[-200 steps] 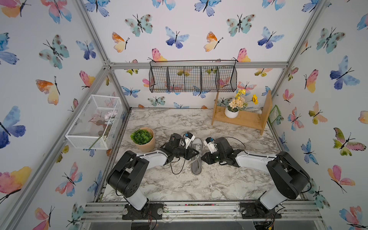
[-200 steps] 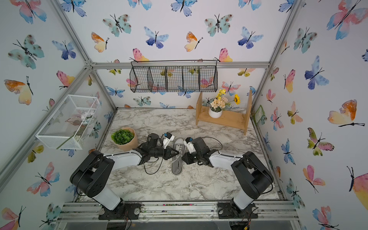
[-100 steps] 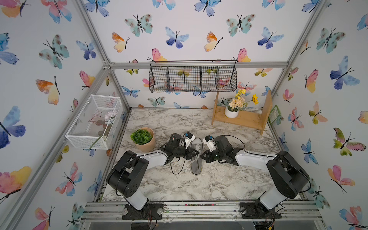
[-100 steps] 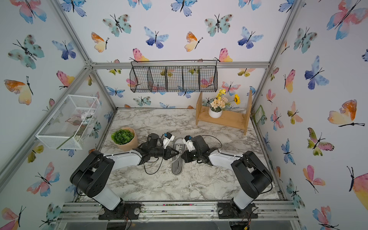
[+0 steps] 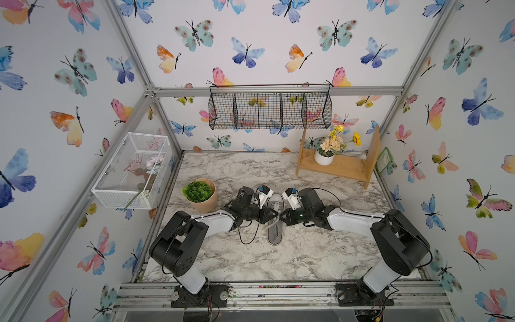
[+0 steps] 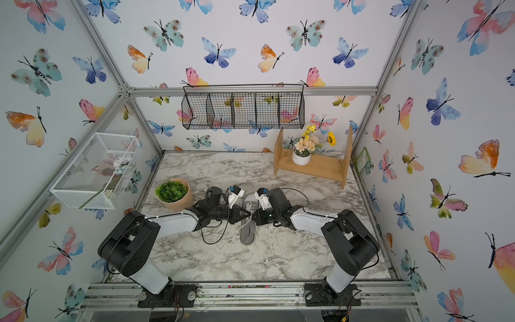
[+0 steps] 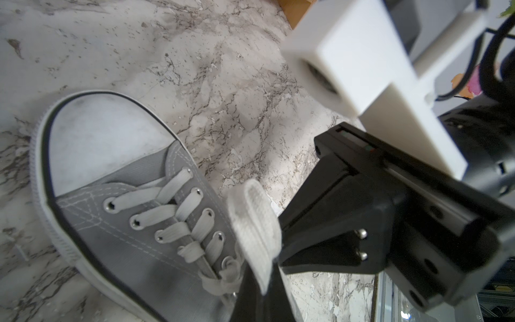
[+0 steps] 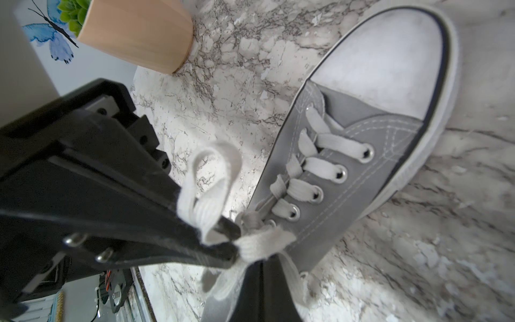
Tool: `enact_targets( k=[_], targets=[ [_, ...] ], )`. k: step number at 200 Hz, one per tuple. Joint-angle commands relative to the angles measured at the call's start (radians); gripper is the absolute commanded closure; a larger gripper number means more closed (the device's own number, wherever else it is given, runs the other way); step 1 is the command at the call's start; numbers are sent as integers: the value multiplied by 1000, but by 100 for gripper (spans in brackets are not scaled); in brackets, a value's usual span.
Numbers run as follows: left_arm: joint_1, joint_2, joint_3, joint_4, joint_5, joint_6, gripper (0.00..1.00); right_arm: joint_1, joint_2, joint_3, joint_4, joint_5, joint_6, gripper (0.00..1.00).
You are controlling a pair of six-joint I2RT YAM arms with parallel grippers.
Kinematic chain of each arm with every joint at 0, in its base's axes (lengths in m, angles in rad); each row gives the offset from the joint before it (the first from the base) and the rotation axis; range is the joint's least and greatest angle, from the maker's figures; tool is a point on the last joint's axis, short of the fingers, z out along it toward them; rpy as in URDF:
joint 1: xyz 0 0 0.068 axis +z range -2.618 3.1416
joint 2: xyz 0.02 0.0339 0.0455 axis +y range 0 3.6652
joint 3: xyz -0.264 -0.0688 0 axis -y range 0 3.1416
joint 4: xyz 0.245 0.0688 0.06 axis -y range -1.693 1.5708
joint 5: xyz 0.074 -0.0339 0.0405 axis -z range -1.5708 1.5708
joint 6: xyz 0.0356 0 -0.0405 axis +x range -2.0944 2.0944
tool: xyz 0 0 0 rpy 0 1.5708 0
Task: Tie the shoes
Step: Cross the shoelace with the shoelace.
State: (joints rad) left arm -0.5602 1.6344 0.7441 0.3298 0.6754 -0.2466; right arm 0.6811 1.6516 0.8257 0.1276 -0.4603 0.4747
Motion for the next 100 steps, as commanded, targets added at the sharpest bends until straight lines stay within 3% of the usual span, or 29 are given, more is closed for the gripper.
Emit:
enact_targets(
  k=[1, 24, 100],
  targets=[
    [2, -6, 15, -24, 13, 9, 100, -5, 7, 15, 46, 6, 46, 96],
    [3, -6, 16, -24, 2, 4, 100, -5, 11, 10, 54, 21, 51, 91],
    [14, 6, 47, -48, 4, 9, 100, -6, -25, -34, -29, 84, -138, 74]
  ],
)
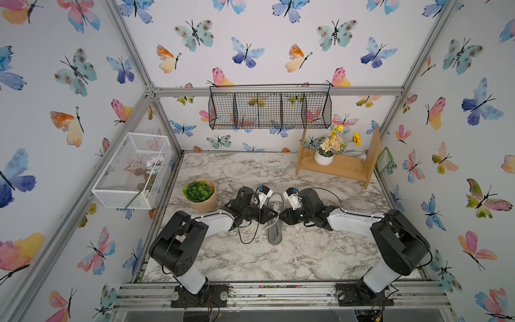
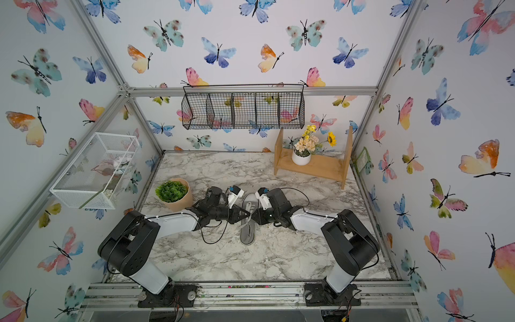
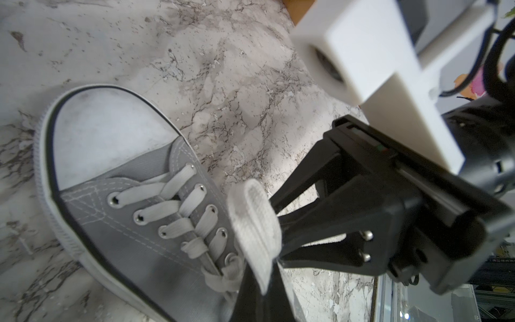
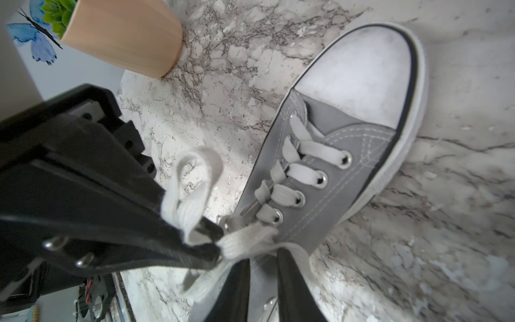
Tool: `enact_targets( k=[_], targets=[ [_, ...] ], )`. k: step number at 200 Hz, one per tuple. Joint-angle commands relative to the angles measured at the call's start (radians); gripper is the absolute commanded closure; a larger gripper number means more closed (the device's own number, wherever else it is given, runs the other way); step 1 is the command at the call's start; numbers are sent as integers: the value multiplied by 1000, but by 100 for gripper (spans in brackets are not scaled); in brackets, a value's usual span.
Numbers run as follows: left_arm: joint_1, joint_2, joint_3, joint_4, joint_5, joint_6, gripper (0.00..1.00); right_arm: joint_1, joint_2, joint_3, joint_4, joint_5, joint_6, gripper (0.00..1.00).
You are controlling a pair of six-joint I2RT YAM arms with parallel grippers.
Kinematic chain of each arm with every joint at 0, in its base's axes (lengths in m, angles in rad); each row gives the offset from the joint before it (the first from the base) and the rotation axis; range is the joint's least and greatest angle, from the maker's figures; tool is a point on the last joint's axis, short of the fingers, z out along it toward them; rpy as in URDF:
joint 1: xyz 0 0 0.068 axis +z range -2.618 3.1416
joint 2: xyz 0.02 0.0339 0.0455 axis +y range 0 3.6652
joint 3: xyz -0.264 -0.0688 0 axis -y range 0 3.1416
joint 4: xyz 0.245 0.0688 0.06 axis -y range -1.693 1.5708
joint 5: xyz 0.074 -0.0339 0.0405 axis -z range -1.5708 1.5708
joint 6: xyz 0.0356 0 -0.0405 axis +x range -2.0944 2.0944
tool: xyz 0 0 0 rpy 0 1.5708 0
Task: Tie the shoes
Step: Cross the shoelace with the shoelace.
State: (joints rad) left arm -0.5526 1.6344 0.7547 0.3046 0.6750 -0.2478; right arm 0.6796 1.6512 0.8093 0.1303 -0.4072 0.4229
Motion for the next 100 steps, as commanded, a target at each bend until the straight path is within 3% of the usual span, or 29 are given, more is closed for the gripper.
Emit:
enact_targets(
  k=[1, 100],
  targets=[
    [6, 6, 37, -23, 4, 10, 100, -5, -25, -18, -32, 30, -89, 74],
    [20, 14, 48, -53, 29, 31, 100, -23, -95, -39, -50, 56, -300, 58]
  ],
)
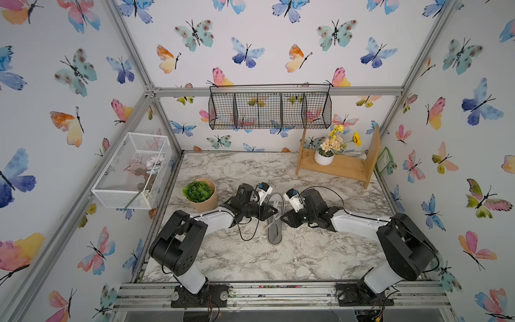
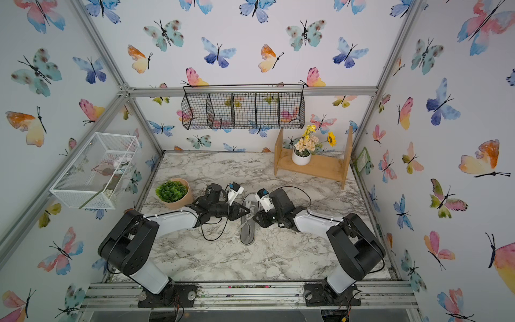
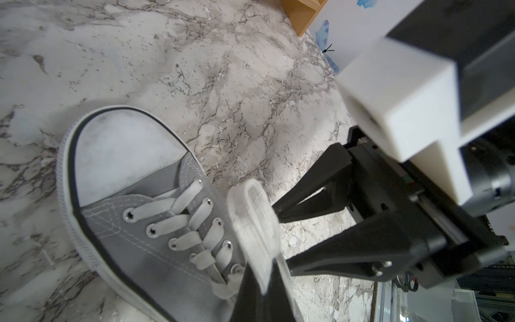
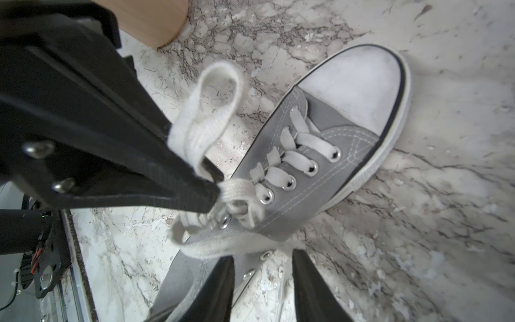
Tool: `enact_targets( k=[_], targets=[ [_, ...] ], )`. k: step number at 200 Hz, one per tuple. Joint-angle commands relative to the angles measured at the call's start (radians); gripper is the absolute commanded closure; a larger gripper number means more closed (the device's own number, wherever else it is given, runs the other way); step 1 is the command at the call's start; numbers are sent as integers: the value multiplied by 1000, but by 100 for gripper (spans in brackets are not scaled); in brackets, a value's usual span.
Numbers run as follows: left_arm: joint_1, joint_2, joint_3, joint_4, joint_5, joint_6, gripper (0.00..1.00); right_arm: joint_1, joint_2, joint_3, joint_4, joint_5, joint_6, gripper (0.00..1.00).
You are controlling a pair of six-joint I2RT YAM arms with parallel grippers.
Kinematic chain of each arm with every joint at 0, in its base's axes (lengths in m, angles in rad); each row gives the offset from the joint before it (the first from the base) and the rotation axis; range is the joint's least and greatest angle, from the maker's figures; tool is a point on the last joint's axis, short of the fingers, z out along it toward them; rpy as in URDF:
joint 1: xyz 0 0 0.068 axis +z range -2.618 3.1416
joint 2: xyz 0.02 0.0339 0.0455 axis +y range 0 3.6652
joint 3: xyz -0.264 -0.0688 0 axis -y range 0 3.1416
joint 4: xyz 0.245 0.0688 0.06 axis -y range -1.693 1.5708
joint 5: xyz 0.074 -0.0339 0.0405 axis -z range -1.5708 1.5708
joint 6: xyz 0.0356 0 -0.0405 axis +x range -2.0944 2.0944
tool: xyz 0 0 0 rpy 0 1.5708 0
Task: Tie the shoes
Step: Cross the shoelace with the shoelace.
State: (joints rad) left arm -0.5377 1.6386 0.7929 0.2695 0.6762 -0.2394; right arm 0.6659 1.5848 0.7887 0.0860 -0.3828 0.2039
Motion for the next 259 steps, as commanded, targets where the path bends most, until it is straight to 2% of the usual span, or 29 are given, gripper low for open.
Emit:
enact_targets(
  k=[1, 47, 79, 99, 141, 166, 211, 259],
  targets=[
    [6, 9, 9, -19, 28, 23, 100, -9, -28, -19, -4, 31, -84, 58],
    [8, 12, 11, -25, 34, 25, 100, -11, -3, -2, 56, -39, -199, 46],
    [8, 13, 18, -30, 39, 27, 100, -26, 40, 27, 47, -74, -280, 43],
    [8, 15, 21, -31, 40, 29, 100, -52, 76, 49, 40, -162, -319, 43],
    [8, 23, 31, -40, 46, 31, 100, -55, 139, 105, 35, -257, -384, 45],
    [8, 22, 31, -42, 48, 32, 100, -58, 160, 127, 25, -260, -410, 45],
    [8, 20, 36, -44, 51, 30, 100, -63, 186, 146, 33, -262, -418, 51],
    [8, 18, 38, -52, 45, 32, 100, -72, 158, 130, 35, -236, -406, 47]
  ],
)
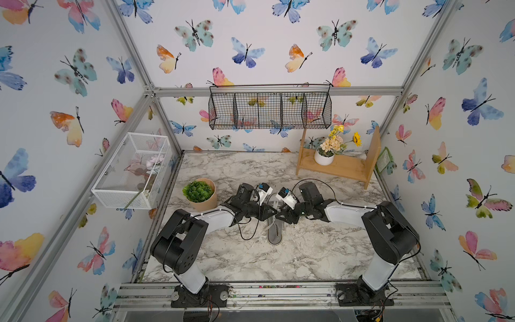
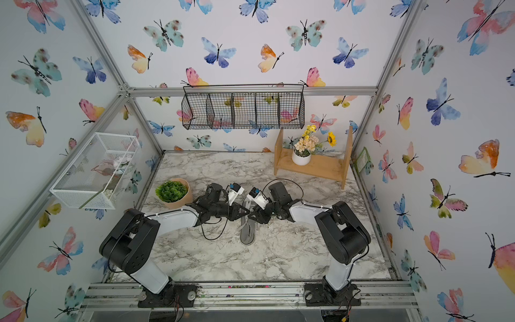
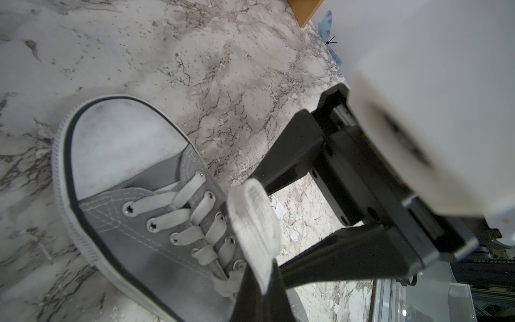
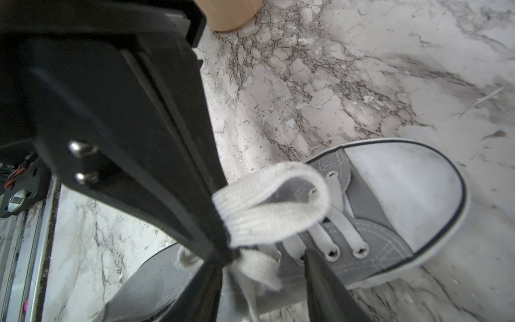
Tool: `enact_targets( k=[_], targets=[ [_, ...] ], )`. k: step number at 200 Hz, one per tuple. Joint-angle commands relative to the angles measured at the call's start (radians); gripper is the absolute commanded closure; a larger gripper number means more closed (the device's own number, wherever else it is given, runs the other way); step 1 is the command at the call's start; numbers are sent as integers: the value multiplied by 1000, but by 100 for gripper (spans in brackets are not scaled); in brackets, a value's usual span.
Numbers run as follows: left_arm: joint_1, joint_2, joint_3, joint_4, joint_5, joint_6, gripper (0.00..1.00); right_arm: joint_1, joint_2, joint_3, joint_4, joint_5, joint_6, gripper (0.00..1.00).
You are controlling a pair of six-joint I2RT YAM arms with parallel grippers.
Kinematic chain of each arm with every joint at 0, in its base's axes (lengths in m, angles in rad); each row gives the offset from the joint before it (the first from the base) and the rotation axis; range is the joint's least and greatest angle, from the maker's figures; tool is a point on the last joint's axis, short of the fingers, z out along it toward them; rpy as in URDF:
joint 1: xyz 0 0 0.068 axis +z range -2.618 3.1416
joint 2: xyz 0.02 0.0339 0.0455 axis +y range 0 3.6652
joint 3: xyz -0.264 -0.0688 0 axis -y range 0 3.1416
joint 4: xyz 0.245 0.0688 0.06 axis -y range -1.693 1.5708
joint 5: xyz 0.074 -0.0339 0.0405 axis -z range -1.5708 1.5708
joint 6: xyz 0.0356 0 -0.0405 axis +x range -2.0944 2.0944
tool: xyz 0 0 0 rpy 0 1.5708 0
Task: Tie the shoes
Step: Cross the shoelace with the shoelace.
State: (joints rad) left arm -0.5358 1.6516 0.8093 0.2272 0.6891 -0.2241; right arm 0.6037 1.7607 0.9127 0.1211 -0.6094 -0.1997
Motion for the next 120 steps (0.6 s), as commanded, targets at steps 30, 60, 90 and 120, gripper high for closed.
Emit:
enact_targets(
  k=[30, 60, 90, 120],
  targets=[
    [7, 5, 21, -9, 30, 17, 100, -19, -46, -15, -8, -23, -7, 43],
    [6, 3, 22, -9, 30, 15, 100, -28, -68, -32, -3, -41, -15, 36],
    [7, 3, 26, -14, 32, 18, 100, -45, -76, -40, 0, -50, -24, 35],
    [7, 4, 31, -16, 33, 19, 100, -54, -79, -61, 21, -43, -26, 35]
  ],
)
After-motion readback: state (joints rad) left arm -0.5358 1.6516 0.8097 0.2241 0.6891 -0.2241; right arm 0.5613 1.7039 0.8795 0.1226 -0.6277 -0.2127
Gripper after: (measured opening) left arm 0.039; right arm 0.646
